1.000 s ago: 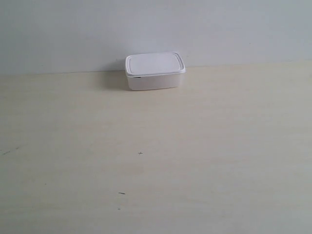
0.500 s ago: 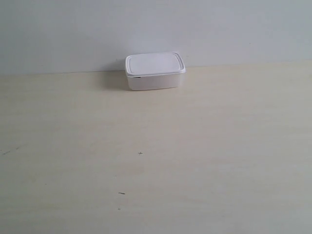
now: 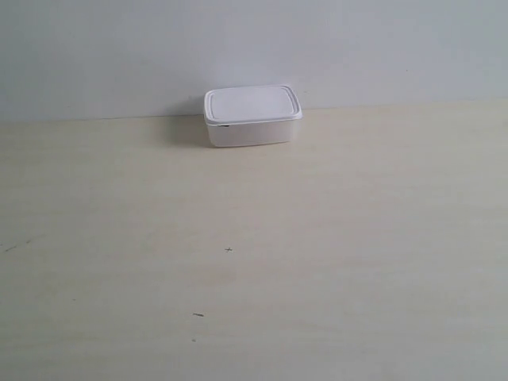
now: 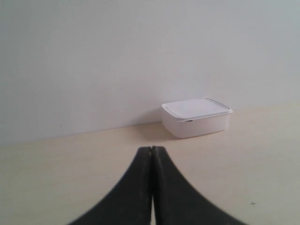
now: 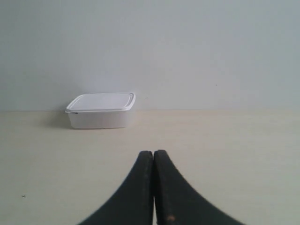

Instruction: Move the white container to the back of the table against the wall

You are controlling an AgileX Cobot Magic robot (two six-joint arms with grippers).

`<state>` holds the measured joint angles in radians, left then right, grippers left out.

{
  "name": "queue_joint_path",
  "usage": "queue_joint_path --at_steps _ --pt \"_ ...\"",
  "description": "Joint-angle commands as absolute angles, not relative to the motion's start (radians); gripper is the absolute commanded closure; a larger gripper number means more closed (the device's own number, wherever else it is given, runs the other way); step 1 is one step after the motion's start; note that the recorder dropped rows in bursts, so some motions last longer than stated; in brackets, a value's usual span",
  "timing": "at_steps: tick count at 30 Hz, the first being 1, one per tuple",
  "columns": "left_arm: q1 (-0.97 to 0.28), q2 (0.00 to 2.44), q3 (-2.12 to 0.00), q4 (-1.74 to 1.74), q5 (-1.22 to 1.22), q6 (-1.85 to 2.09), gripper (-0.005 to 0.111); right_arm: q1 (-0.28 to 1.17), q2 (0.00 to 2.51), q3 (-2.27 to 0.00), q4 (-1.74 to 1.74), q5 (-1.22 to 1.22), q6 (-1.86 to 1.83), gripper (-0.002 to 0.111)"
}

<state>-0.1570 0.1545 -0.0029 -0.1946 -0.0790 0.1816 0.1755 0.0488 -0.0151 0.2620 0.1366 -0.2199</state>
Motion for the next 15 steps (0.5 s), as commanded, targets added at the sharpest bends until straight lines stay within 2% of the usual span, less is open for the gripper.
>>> queue_joint_path --at_steps 1,15 --pt "-0.162 0.148 0.0 -0.187 -0.056 0.18 0.107 0.174 0.044 0.0 0.247 0.11 -0.227 0.108" --pt "-0.162 0.148 0.0 -0.111 0.172 0.18 0.107 0.174 0.044 0.0 0.061 0.255 -0.227 0.108"
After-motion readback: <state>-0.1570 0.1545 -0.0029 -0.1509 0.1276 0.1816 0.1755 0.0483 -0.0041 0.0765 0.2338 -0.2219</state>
